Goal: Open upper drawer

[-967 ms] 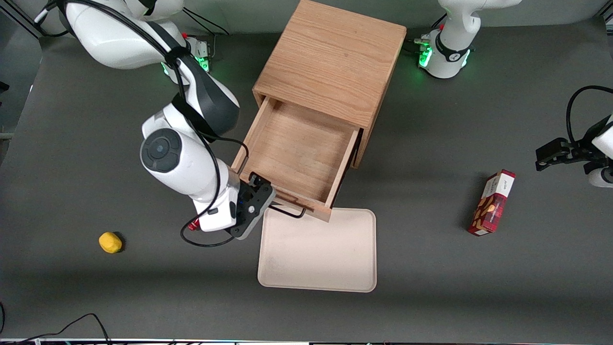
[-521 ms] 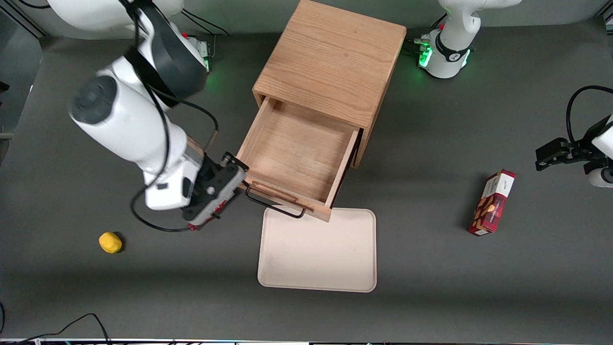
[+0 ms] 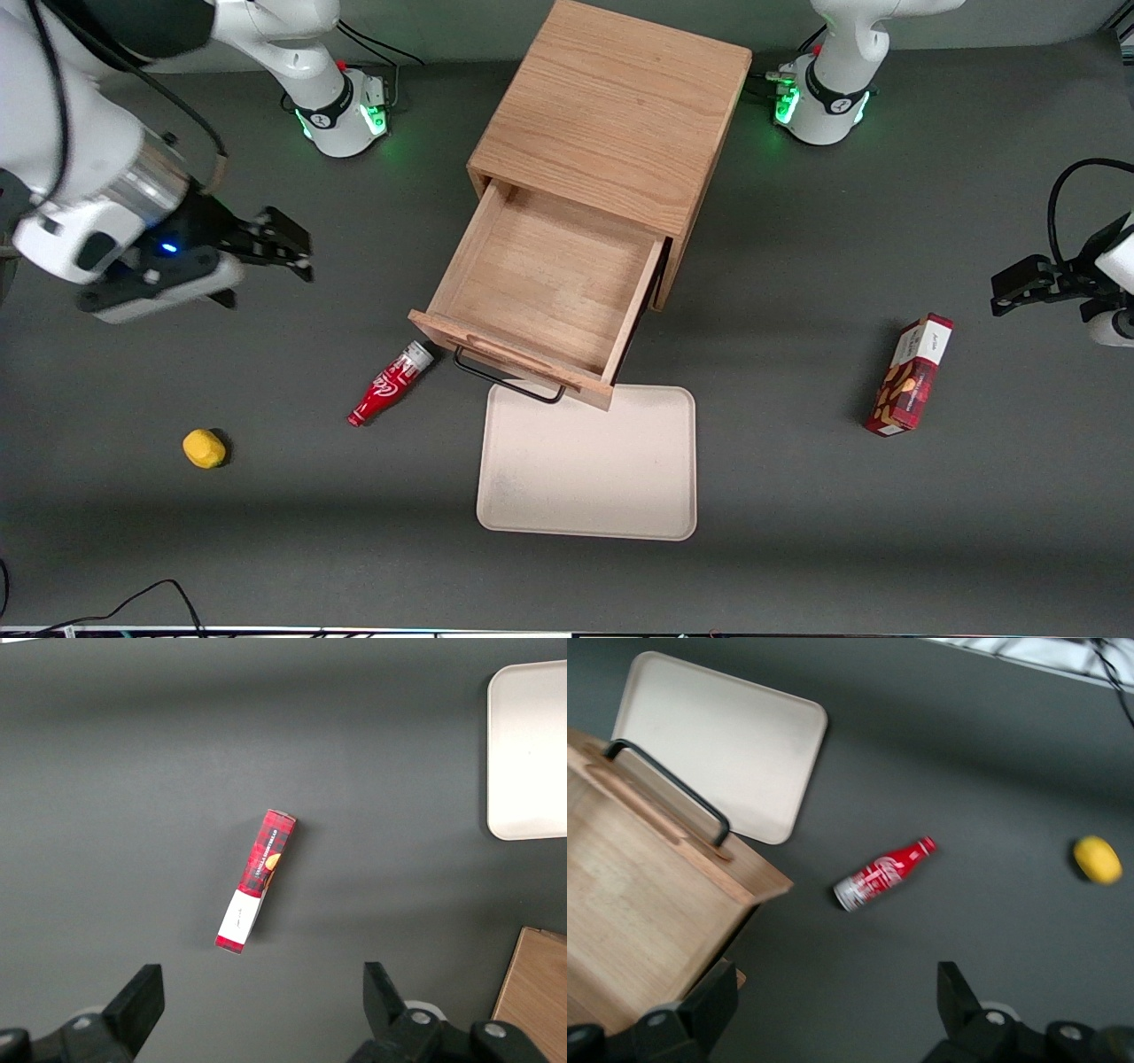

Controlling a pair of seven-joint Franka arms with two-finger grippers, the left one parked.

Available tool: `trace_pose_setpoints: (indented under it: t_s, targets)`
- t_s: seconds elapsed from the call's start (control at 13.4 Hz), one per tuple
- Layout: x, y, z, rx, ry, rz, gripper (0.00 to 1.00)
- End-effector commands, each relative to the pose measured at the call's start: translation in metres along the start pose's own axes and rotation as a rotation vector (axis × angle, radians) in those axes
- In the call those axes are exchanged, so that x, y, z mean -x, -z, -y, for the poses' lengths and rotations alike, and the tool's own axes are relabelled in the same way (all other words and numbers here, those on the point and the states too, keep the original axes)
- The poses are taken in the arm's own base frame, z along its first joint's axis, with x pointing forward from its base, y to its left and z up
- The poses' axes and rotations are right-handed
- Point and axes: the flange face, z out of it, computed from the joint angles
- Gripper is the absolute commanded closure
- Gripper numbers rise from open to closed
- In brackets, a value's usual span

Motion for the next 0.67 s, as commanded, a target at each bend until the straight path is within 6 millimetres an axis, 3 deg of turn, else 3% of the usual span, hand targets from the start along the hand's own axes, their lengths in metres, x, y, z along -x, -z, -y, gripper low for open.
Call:
trace_pose_setpoints:
  t_s: [0.0,0.15,0.22,0.6]
  targets:
    - [0.039,0.003,-0.064,0.017,-0.168,0.019,0.0]
    - [0.05,0.0,-0.106,0.017,-0.244,0.059,0.0]
    - [0.052,-0.004,-0.117,0.017,-0.261,0.083,0.0]
    - [0.054,-0.012,-0.125,0.03,-0.274,0.1,0.0]
